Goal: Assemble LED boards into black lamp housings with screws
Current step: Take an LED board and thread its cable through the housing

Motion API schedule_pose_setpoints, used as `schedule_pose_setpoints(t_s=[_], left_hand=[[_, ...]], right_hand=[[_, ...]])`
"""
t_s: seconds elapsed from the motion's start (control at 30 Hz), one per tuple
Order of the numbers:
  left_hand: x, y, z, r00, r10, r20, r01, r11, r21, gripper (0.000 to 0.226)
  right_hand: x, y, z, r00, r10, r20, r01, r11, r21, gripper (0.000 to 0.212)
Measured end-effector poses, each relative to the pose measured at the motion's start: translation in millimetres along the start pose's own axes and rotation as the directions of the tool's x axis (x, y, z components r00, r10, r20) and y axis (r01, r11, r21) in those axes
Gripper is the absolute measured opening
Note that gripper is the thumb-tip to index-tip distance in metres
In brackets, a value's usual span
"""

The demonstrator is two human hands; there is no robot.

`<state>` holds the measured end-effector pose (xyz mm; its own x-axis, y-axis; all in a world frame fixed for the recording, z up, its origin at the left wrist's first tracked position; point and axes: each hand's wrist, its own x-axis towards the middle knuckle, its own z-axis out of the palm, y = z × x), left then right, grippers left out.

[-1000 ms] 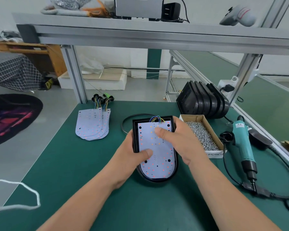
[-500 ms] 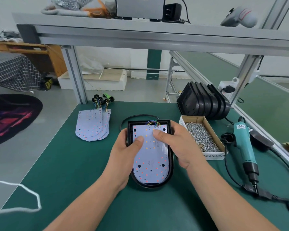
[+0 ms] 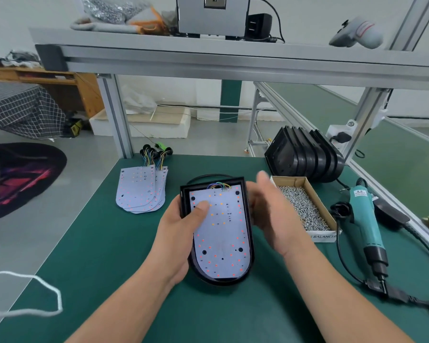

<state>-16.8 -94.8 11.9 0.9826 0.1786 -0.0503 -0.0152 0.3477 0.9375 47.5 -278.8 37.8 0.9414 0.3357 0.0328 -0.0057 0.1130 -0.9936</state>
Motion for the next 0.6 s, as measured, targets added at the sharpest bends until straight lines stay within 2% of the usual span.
schedule_pose_setpoints(t_s=[0.07, 0.13, 0.2, 0.27, 0.33, 0.47, 0.53, 0.6], left_hand=[[-0.4, 2.7, -0.5, 0.999, -0.026, 0.02, 0.027, 0.998, -0.054, 0.027], [-2.3, 4.5, 1.2, 0.997, -0.039, 0.06, 0.044, 0.996, -0.082, 0.037], [-5.4, 4.5, 3.8, 0.992, -0.052, 0.113, 0.061, 0.995, -0.076, 0.044], [-7.6, 4.0, 3.9, 0.988, -0.059, 0.143, 0.07, 0.995, -0.076, 0.048], [-8.2, 6.1, 2.0, 0.99, -0.053, 0.134, 0.064, 0.995, -0.08, 0.048], [-8.9, 9.5, 2.0, 0.995, 0.004, 0.104, 0.003, 0.998, -0.067, 0.038], [-9.3, 8.9, 5.1, 0.995, 0.054, 0.086, -0.052, 0.998, -0.031, 0.03], [-10.3, 8.6, 6.6, 0.992, 0.099, 0.073, -0.099, 0.995, -0.005, 0.026]], right_hand=[[3.7, -2.2, -4.8, 1.0, -0.028, -0.013, 0.027, 0.999, -0.038, 0.04], [-2.1, -1.2, -3.4, 0.99, -0.107, 0.089, 0.12, 0.981, -0.155, 0.037], [-12.0, 3.5, 0.6, 0.972, -0.058, 0.226, 0.11, 0.968, -0.225, 0.037], [-18.0, 5.6, 6.0, 0.965, -0.019, 0.261, 0.1, 0.949, -0.299, 0.034], [-18.5, 4.0, 10.1, 0.975, -0.071, 0.212, 0.143, 0.926, -0.349, 0.034], [-10.6, 5.1, 12.5, 0.972, -0.235, 0.004, 0.215, 0.884, -0.416, 0.03], [-9.1, 4.7, 17.4, 0.983, -0.172, -0.064, 0.139, 0.924, -0.357, 0.023], [-6.5, 7.0, 19.3, 0.994, -0.099, -0.045, 0.071, 0.9, -0.429, 0.044]])
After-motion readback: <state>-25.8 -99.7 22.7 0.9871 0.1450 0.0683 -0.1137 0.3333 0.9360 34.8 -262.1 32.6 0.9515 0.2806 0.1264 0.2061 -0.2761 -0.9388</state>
